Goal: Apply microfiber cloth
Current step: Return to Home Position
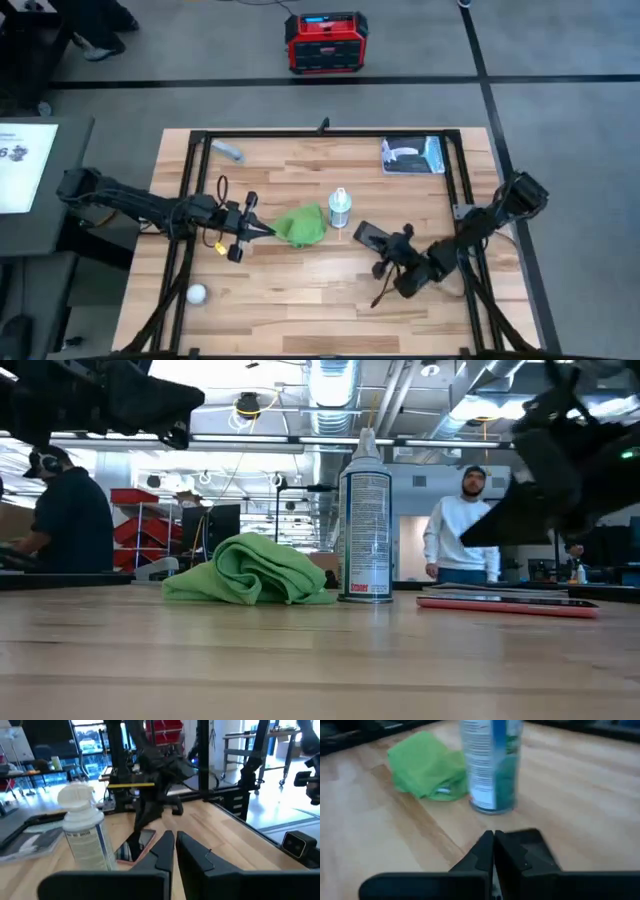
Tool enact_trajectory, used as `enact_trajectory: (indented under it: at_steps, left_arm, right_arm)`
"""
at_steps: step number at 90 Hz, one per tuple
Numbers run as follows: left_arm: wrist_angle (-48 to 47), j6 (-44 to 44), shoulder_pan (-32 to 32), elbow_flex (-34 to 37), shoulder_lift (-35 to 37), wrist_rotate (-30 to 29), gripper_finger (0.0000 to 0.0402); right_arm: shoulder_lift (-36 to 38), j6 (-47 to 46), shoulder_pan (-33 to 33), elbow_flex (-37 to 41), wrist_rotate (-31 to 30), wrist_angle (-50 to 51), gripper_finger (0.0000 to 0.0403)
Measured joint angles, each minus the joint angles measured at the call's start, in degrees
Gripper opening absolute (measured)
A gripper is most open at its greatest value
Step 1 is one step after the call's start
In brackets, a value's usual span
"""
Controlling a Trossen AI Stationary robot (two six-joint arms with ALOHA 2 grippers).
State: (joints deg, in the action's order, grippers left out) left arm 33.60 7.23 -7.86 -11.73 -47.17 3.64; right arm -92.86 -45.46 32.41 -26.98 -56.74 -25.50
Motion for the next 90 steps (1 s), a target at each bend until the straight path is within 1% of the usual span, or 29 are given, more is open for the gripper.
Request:
enact_trajectory:
  at_steps: [8, 15, 21, 30, 40, 46, 53, 61, 69, 78, 84, 90]
  left_arm:
    - [-0.8, 1.1, 0.0, 0.0, 1.6, 0.1, 0.0000]
    - [-0.8, 1.1, 0.0, 0.0, 3.0, 1.5, 0.0000]
    - [-0.9, 1.4, 0.0, 0.0, 4.7, 2.5, 0.0000]
    - [-3.3, 3.4, 0.1, 0.0, 8.9, 2.3, 0.0000]
    - [-9.1, 4.9, 0.4, 0.0, 16.2, -1.1, 0.0000]
    - [-14.1, 5.2, 0.6, 0.0, 22.0, -3.8, 0.0000]
    - [-19.5, 5.3, 0.6, 0.0, 29.1, -5.3, 0.0000]
    - [-25.9, 5.0, 0.6, 0.0, 36.9, -7.0, 0.0000]
    - [-31.3, 3.4, 0.6, 0.0, 43.0, -8.2, 0.0000]
    - [-35.8, 2.4, 0.6, 0.0, 47.3, -8.8, 0.0000]
    - [-36.5, 2.3, 0.6, 0.0, 47.1, -9.7, 0.0000]
    - [-37.7, 3.1, 0.6, 0.0, 46.6, -9.8, 0.0000]
  right_arm:
    - [0.0, 11.9, -5.1, 5.1, 9.8, -18.2, 0.0000]
    - [0.0, 17.1, -9.8, 9.1, 17.7, -29.3, 0.0000]
    - [0.0, 19.0, -13.4, 12.1, 22.6, -34.8, 0.0000]
    - [0.0, 20.3, -17.8, 15.4, 28.9, -40.1, 0.0000]
    - [0.0, 23.4, -21.3, 17.9, 34.7, -45.9, 0.0000]
    - [0.0, 25.5, -23.4, 18.6, 38.0, -48.2, 0.0000]
    - [0.0, 27.2, -26.2, 19.0, 42.2, -50.3, 0.0000]
    - [0.4, 28.9, -29.8, 19.0, 47.3, -50.0, 0.0000]
    - [2.6, 30.6, -33.2, 19.2, 51.3, -49.9, 0.0000]
    - [9.0, 32.9, -36.5, 20.8, 54.5, -50.2, 0.0000]
    - [15.4, 33.8, -38.6, 22.8, 55.5, -48.8, 0.0000]
    - [22.6, 33.9, -40.7, 24.3, 55.5, -44.1, 0.0000]
